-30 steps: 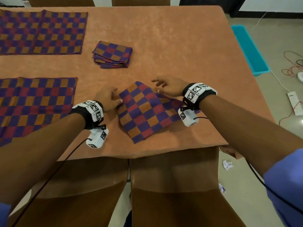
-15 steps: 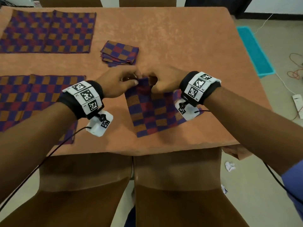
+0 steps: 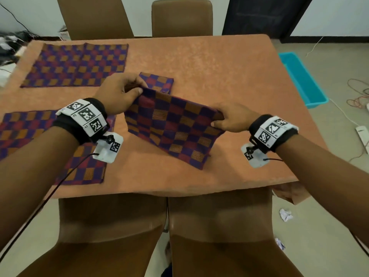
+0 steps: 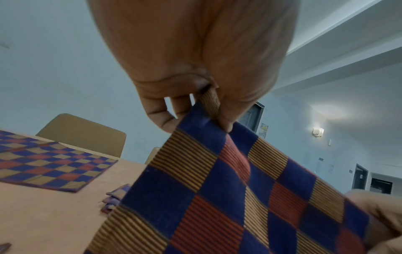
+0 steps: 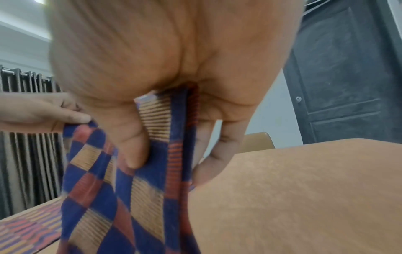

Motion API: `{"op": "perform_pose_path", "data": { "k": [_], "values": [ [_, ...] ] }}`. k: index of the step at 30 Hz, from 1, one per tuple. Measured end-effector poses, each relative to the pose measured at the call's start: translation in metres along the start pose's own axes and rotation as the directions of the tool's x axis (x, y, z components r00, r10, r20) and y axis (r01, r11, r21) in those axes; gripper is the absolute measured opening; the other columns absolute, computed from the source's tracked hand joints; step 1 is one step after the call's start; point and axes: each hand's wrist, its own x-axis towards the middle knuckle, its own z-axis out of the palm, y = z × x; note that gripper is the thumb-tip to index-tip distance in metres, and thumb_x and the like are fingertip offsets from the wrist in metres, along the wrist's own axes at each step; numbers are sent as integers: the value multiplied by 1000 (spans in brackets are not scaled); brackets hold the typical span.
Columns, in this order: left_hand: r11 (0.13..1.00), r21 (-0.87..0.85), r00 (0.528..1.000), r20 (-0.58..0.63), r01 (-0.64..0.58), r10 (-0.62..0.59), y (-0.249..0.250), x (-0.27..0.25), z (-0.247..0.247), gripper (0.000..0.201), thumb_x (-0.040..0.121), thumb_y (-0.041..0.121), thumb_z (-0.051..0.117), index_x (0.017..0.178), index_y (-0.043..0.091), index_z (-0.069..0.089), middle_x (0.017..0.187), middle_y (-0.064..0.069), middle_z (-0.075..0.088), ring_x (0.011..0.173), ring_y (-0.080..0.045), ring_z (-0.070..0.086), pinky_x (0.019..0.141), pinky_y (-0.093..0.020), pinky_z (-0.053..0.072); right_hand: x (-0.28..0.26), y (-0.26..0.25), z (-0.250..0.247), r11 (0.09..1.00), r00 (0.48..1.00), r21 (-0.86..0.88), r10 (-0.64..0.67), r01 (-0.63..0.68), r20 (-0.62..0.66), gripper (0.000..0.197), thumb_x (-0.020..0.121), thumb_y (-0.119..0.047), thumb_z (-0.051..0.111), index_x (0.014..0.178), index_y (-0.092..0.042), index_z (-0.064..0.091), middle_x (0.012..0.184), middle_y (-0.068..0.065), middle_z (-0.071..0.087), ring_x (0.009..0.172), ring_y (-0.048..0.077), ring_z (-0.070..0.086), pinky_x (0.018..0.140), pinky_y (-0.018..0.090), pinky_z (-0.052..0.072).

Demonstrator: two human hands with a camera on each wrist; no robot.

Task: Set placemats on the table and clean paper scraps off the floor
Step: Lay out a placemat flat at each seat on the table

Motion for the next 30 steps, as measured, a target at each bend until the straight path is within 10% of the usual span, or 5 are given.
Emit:
{"op": "perform_pose_path", "data": {
  "k": [7,11,16,25,30],
  "values": [
    [980,-184,996,-34,80,-87,-11,-7,11,12,95,7,52,96,16,61,88,-3,64,78,-15,62,66,-31,53,13,21,-22,968,929,243,143,-60,-342,18,82,-19,75,71,-23,62,61,-9,62,58,1,55,59,28,42],
    [920,-340,981,71,192,-179,5,-14,49,23,97,7,48,89,27,54,83,1,62,67,-12,61,47,-25,55,5,30,-63,916,917,401,186,-32,-353,14,85,-14,71,88,-27,70,90,3,74,80,11,68,73,26,54],
    [999,21,999,6,37,-38,27,24,90,16,93,14,50,103,12,61,100,-11,67,93,-33,60,76,-42,50,-33,48,-84,857,899,490,330,-158,-288,21,91,-6,62,83,-25,61,79,-2,70,70,6,67,61,20,54],
    [972,71,974,-25,-223,225,173,156,168,33,91,12,45,117,18,65,118,-7,66,110,-27,59,85,-24,38,-146,145,22,201,602,979,780,17,-170,21,92,4,51,97,-16,47,70,5,70,50,16,67,52,29,59],
    [910,132,873,364,-393,324,213,139,274,48,91,19,55,138,19,48,139,-11,51,125,-32,48,102,-38,37,-180,193,84,34,440,996,898,-79,4,20,97,-1,48,101,-21,51,86,6,65,58,15,66,69,32,60]
  ]
}}
